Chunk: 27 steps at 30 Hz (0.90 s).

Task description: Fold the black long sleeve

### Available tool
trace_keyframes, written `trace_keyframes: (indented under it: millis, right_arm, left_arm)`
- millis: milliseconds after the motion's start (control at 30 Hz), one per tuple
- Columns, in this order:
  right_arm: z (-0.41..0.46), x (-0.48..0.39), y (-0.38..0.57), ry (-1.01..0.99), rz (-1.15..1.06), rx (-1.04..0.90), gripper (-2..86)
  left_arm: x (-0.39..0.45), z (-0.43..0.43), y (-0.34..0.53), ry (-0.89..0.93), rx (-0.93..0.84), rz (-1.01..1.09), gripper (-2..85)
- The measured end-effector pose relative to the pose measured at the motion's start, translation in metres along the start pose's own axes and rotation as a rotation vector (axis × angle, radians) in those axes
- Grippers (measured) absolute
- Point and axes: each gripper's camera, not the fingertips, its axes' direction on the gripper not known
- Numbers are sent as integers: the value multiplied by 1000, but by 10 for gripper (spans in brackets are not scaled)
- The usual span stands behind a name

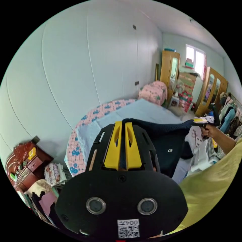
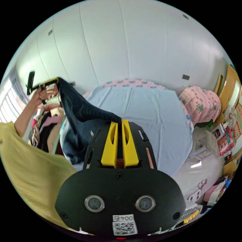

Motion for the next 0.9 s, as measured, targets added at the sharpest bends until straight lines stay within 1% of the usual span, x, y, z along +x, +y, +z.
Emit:
trace_keyframes:
  millis: [67, 100, 133, 167, 200, 267, 300, 367, 400, 467, 500, 567, 633, 767, 900]
  right_arm:
    - [-74, 25, -53, -44, 52, 115, 18]
    - [-93, 29, -66, -73, 64, 148, 18]
    - [-133, 34, -90, -121, 78, 216, 18]
    - [-171, 33, -110, -135, 76, 280, 17]
    - [-190, 31, -119, -134, 67, 315, 17]
    - [-261, 14, -147, -94, 15, 451, 15]
    - [-277, 8, -153, -79, 3, 483, 15]
    - [-333, -14, -167, -1, -40, 607, 13]
    - [-345, -20, -169, 22, -49, 637, 13]
    - [-385, -45, -173, 124, -88, 748, 11]
    - [-393, -52, -172, 157, -101, 771, 10]
    - [-410, -78, -170, 330, -142, 842, 8]
    - [-413, -87, -168, 393, -145, 869, 8]
    - [-407, -91, -160, 416, -110, 874, 5]
    - [-395, -97, -152, 481, -152, 840, 4]
  left_arm:
    - [-19, -57, -27, 28, 147, -27, 13]
    - [-23, -71, -33, 38, 187, -35, 13]
    - [-31, -101, -44, 54, 262, -56, 12]
    - [-38, -131, -54, 67, 339, -73, 12]
    - [-42, -146, -58, 72, 377, -79, 12]
    - [-51, -202, -73, 65, 499, -92, 10]
    - [-53, -214, -76, 55, 520, -94, 10]
    - [-55, -256, -84, 16, 589, -76, 9]
    - [-53, -265, -86, -2, 600, -61, 8]
    - [-44, -294, -87, -93, 640, -7, 8]
    - [-43, -300, -86, -109, 651, -1, 8]
    - [-41, -315, -80, -132, 692, -21, 7]
    - [-42, -320, -73, -150, 708, -58, 8]
    - [-33, -322, -55, -222, 710, -102, 10]
    - [-16, -327, -34, -296, 723, -99, 11]
